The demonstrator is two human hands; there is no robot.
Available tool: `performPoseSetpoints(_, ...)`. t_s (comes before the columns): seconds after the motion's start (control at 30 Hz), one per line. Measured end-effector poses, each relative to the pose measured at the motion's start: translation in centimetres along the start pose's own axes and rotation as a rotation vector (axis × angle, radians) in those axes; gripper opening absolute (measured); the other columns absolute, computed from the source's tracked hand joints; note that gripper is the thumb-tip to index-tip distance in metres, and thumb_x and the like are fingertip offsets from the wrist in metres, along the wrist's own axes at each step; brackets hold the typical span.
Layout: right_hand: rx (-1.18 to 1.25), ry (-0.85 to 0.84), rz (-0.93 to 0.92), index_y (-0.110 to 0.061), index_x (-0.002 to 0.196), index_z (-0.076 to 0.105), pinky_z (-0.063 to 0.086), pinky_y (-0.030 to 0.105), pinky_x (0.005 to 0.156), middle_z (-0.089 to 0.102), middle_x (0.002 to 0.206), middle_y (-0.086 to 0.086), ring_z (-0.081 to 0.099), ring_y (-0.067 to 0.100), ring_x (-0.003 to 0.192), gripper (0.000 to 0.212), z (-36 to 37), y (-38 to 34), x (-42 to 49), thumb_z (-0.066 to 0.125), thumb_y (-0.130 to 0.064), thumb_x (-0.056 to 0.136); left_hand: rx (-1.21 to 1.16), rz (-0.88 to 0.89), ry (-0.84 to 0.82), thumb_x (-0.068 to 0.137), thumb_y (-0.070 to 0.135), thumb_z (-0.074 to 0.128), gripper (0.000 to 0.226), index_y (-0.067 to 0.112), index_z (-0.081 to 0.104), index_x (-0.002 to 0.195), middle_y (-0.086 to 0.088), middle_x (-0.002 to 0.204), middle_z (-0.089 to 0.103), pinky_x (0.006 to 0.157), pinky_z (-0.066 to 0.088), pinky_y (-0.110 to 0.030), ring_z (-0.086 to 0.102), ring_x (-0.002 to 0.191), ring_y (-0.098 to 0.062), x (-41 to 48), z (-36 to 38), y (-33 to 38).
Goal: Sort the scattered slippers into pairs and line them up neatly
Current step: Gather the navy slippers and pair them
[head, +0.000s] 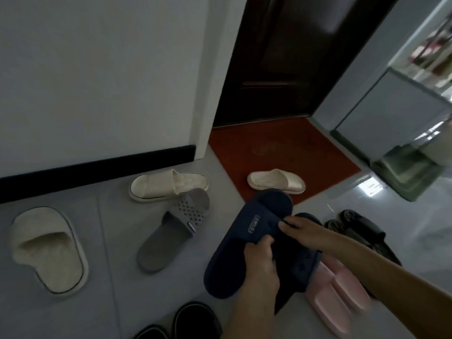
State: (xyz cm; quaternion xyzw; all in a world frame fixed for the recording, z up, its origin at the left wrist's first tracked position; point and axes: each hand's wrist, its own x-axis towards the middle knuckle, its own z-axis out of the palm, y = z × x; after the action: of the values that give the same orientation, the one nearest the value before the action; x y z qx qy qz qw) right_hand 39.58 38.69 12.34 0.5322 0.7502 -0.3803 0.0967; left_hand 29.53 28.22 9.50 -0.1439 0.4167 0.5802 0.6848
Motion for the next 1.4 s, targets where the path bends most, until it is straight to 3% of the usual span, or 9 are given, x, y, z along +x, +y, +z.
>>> performPoseSetpoints(0.07,0.072,0.038,0.010,-0.023,0.078,0.054,0.039,0.015,0.061,0.060,0.083,-0.007,0.056,0.003,0.075,0.026,-1.4,2.2,-0.2,0.044,-0.040,0.096,0.100,0.010,-0.063,0.088,-0.001,0.053,0.029,-0.002,0.059,0.116,-0.022,0.114,0.064,0.081,0.054,-0.039,0.062,0.100,-0.033,0.4,1.6,-1.1)
performPoseSetpoints(0.23,0.279,0.088,0.099,-0.016,0.092,0.065,0.049,0.031,0.079,0.067,0.096,0.001,0.063,0.017,0.089,0.034,-5.7,9.3,-0.7,0.051,-0.047,0.091,0.362,0.119,-0.091,0.090,-0.002,0.052,0.019,0.002,0.057,0.107,-0.021,0.099,0.066,0.056,0.054,-0.032,0.065,0.082,-0.030,2.8,6.1,-4.0)
performPoseSetpoints(0.37,0.448,0.175,0.198,-0.014,0.091,0.066,0.052,0.032,0.080,0.068,0.097,0.002,0.065,0.022,0.092,0.038,-11.0,16.4,0.1,0.053,-0.049,0.089,0.665,0.110,-0.109,0.092,0.002,0.050,0.008,0.009,0.052,0.093,-0.013,0.083,0.060,0.059,0.047,-0.031,0.057,0.070,-0.023,6.8,13.6,-7.3)
performPoseSetpoints(0.57,1.136,0.445,0.349,-0.004,0.096,0.070,0.054,0.051,0.088,0.071,0.099,0.017,0.067,0.036,0.092,0.037,-18.5,28.8,0.4,0.062,-0.039,0.087,1.362,0.035,-0.166,0.090,0.056,0.046,0.022,0.035,0.052,0.086,0.004,0.092,0.059,0.062,0.045,-0.026,0.060,0.072,-0.015,14.1,27.2,-14.2)
performPoseSetpoints(0.77,1.640,0.630,0.497,-0.002,0.107,0.060,0.054,0.051,0.083,0.068,0.103,0.022,0.066,0.039,0.091,0.040,-20.8,38.7,2.0,0.058,-0.038,0.090,1.419,0.264,-0.323,0.095,0.017,0.052,0.031,0.018,0.053,0.125,-0.002,0.110,0.061,0.078,0.051,-0.035,0.061,0.097,-0.024,20.7,36.1,-22.9)
performPoseSetpoints(0.9,1.826,0.759,0.576,0.002,0.116,0.055,0.052,0.054,0.085,0.064,0.111,0.025,0.063,0.041,0.095,0.051,-21.7,44.2,4.5,0.061,-0.040,0.087,1.400,0.202,-0.362,0.089,0.008,0.059,0.034,0.015,0.054,0.122,0.004,0.091,0.060,0.053,0.044,-0.021,0.057,0.069,-0.013,24.5,38.3,-24.4)
performPoseSetpoints(1.13,1.792,0.835,0.616,-0.002,0.124,0.050,0.052,0.050,0.085,0.060,0.117,0.020,0.060,0.039,0.098,0.057,-25.7,51.1,8.4,0.063,-0.041,0.086,1.328,0.271,-0.285,0.087,0.005,0.062,0.019,0.004,0.062,0.106,-0.002,0.081,0.062,0.056,0.045,-0.020,0.058,0.069,-0.016,28.1,41.2,-22.9)
performPoseSetpoints(1.2,1.699,0.789,0.591,-0.005,0.128,0.047,0.052,0.043,0.079,0.058,0.114,0.015,0.060,0.035,0.094,0.059,-26.4,52.3,8.5,0.065,-0.040,0.084,1.342,0.291,-0.269,0.087,0.004,0.063,0.014,0.007,0.062,0.101,-0.003,0.078,0.061,0.045,0.044,-0.014,0.056,0.065,-0.014,28.5,41.6,-22.3)
performPoseSetpoints(1.4,0.773,0.793,0.543,-0.020,0.147,0.020,0.041,0.028,0.090,0.047,0.138,0.013,0.049,0.029,0.122,0.095,-22.8,54.0,8.4,0.077,-0.031,0.073,1.396,0.268,-0.248,0.086,0.002,0.062,0.017,0.008,0.060,0.101,-0.005,0.084,0.061,0.034,0.038,-0.008,0.056,0.064,-0.013,28.6,40.3,-21.6)
